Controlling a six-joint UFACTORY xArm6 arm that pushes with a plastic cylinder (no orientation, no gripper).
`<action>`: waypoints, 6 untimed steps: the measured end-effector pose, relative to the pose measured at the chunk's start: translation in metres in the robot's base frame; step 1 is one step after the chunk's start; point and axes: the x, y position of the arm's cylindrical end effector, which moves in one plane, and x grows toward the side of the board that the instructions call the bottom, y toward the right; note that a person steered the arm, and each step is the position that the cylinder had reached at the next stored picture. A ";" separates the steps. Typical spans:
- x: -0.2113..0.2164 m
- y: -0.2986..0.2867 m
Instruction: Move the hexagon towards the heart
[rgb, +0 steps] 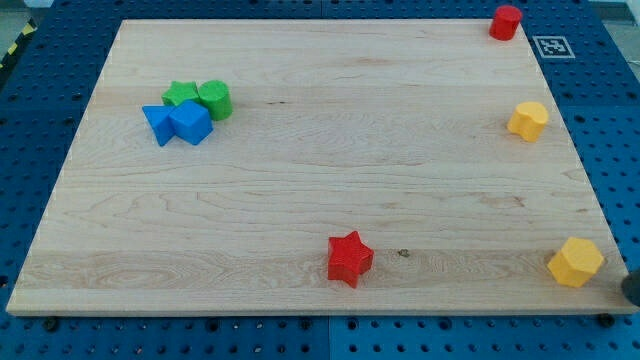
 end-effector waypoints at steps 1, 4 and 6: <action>0.000 -0.049; -0.020 -0.057; -0.067 -0.057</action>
